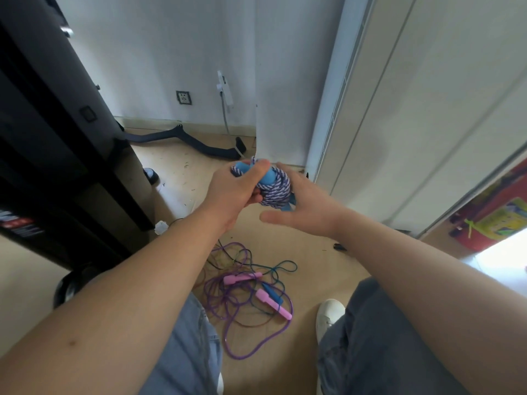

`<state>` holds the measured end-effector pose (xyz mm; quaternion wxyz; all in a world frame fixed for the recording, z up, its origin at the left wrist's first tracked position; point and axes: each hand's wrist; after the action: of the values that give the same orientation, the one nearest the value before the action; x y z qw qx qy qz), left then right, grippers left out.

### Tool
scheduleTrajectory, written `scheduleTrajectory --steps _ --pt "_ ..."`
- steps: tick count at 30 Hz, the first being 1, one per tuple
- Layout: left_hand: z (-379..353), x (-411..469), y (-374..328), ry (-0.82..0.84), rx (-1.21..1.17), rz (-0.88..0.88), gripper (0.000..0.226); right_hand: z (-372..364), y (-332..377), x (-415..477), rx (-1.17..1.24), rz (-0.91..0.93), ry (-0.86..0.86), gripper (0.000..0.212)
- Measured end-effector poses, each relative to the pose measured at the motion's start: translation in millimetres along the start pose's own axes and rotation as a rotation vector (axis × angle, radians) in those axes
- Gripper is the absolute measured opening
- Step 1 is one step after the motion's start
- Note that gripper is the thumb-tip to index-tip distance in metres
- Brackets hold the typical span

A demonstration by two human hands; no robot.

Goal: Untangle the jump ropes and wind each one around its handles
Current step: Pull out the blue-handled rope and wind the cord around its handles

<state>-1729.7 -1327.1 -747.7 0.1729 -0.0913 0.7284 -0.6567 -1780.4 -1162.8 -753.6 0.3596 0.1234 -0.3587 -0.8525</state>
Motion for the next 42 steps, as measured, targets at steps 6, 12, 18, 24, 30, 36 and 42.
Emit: scheduleTrajectory --steps 6,12,18,24,30,36,42 --pt "-1.0 -9.4 5.8 0.162 0.348 -0.188 0.052 8.9 3.1 6.6 0.392 -0.19 -0.016 0.029" --pt "-5.7 -8.8 12.4 0.146 0.316 -0.209 0.068 10.4 -1.9 7.3 0.445 -0.193 -0.112 0.027" --pt "-13.7 1.0 25.4 0.046 0.09 0.04 0.077 0.1 -2.4 8.2 0.135 -0.157 -0.301 0.032" --pt "-9.3 8.6 21.3 -0.047 -0.102 0.15 0.059 -3.2 -1.6 12.1 -0.1 -0.091 -0.405 0.02" --pt "-0.8 3.7 11.4 0.018 -0.132 0.175 0.037 -6.2 1.9 13.3 -0.154 -0.085 -0.392 0.026" --pt "4.3 5.2 18.3 -0.134 0.143 0.082 0.023 -9.3 4.5 10.8 -0.284 -0.018 -0.256 0.025" --pt "4.0 -0.9 20.1 -0.163 0.469 -0.031 0.013 -16.6 -0.9 12.0 -0.383 0.066 -0.207 0.027"
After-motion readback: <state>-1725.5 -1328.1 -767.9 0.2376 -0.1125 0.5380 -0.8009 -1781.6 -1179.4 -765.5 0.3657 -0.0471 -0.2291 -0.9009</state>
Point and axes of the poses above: each hand's wrist, its own x-axis towards the middle knuckle, its own z-axis out of the back of the hand, y = z × x
